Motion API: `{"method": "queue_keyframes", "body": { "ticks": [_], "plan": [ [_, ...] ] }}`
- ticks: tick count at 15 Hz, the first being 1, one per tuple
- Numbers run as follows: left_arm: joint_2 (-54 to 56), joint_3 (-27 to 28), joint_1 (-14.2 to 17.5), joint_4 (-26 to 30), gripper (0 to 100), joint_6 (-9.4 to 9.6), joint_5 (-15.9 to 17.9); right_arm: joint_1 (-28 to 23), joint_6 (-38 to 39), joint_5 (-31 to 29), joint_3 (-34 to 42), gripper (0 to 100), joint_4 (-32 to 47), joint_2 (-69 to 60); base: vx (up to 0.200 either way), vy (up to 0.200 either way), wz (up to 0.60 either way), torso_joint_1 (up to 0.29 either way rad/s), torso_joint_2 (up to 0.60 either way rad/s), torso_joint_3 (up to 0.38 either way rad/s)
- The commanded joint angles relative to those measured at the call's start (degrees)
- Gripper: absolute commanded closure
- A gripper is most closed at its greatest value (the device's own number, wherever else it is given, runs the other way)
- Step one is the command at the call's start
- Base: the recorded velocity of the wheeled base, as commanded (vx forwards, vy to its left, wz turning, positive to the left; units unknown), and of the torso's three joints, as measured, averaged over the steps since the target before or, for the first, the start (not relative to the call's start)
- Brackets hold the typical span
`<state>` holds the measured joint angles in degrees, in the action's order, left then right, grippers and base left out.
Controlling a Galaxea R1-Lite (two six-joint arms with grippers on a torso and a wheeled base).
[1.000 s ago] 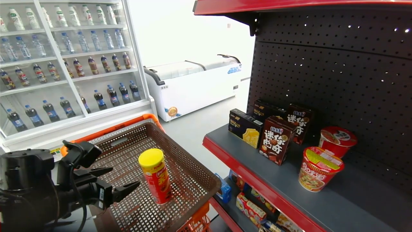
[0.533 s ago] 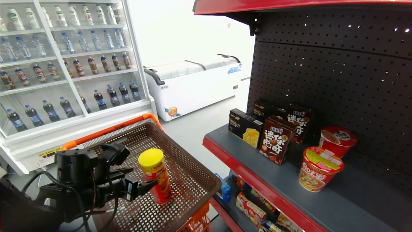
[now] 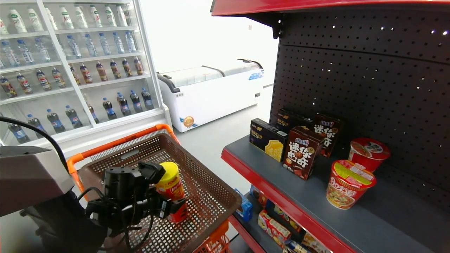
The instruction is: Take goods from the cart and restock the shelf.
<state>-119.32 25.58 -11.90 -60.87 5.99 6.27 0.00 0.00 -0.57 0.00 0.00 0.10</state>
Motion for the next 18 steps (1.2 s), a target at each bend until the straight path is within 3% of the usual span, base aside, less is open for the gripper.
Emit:
{"method": "queue_keyframes", "body": {
  "ticks": [1,3,9,10,15,18],
  "plan": [
    [-2.8,2.3,-0.9,-1.3,0,0.17,0.0,0.0,0.0,0.0,0.0,0,0.0,0.0,0.0,0.0,0.0,0.0,0.0,0.0],
    [-4.3,5.5,-1.0,-1.8,0,0.69,0.0,0.1,0.0,0.0,0.0,0,0.0,0.0,0.0,0.0,0.0,0.0,0.0,0.0],
    [-6.5,6.5,-2.8,-2.0,0,0.61,-0.3,0.0,0.0,0.0,0.0,0,0.0,0.0,0.0,0.0,0.0,0.0,0.0,0.0],
    [-7.0,7.9,-3.1,-1.4,100,0.61,-0.6,0.0,0.0,0.0,0.0,0,0.0,0.0,0.0,0.0,0.0,0.0,0.0,0.0],
    [-2.0,7.4,-3.6,-1.1,100,-0.01,-8.9,0.0,0.0,0.0,0.0,0,0.0,0.0,0.0,0.0,0.0,0.0,0.0,0.0],
    [9.4,6.9,-3.2,4.3,100,-0.89,-9.3,0.0,0.0,0.0,0.0,0,0.0,0.0,0.0,0.0,0.0,0.0,0.0,0.0]
  ]
}}
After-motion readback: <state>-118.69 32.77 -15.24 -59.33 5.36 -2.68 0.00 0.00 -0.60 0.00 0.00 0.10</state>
